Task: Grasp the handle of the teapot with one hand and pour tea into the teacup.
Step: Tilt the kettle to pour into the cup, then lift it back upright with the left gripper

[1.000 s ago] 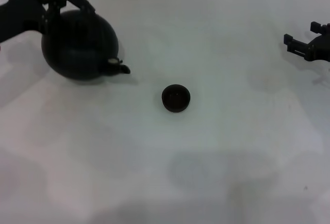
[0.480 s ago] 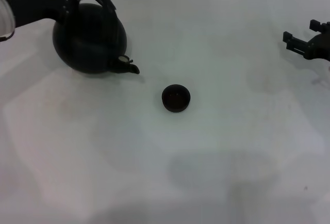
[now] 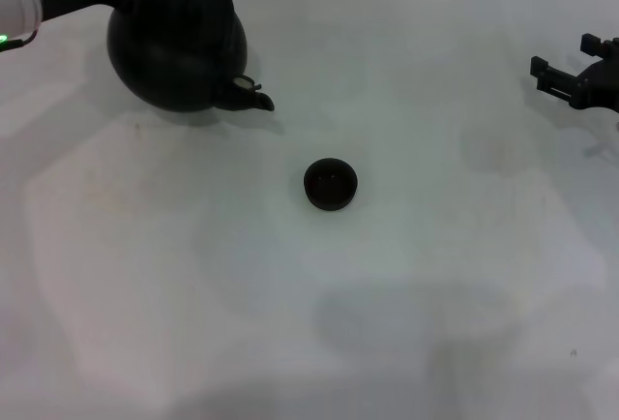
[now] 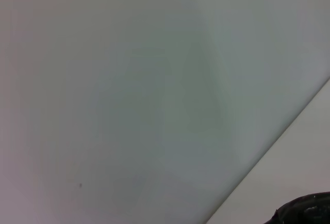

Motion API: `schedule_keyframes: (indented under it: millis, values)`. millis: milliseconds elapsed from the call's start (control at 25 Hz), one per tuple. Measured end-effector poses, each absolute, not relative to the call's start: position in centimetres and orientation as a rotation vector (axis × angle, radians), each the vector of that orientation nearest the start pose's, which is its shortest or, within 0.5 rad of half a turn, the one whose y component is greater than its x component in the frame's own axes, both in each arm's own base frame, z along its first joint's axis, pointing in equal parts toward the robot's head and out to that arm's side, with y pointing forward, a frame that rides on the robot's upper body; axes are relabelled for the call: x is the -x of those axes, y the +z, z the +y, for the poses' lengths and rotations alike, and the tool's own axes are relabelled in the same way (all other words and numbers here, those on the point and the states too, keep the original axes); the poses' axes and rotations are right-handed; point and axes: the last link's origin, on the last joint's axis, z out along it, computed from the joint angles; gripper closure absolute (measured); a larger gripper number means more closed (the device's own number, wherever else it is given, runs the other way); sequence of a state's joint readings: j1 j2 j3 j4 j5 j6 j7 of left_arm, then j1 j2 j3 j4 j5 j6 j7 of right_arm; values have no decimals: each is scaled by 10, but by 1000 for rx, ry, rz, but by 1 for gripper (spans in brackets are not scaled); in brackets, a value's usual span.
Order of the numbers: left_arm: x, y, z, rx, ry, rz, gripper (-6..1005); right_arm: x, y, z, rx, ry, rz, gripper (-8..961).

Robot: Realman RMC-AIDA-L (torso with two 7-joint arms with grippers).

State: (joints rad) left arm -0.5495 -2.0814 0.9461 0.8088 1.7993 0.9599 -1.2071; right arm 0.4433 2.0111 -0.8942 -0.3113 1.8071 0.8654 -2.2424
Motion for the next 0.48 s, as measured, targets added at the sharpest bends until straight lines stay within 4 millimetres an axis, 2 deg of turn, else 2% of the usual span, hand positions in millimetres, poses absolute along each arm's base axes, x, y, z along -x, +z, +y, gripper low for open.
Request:
schedule_keyframes:
  millis: [320,480]
  values:
    - [226,6,417,2375,-271,-171,882,-368,3,350,2048,397,755,95]
    - [221,7,418,2371,-275,-158,882,-369,3,348,2042,399,764,95]
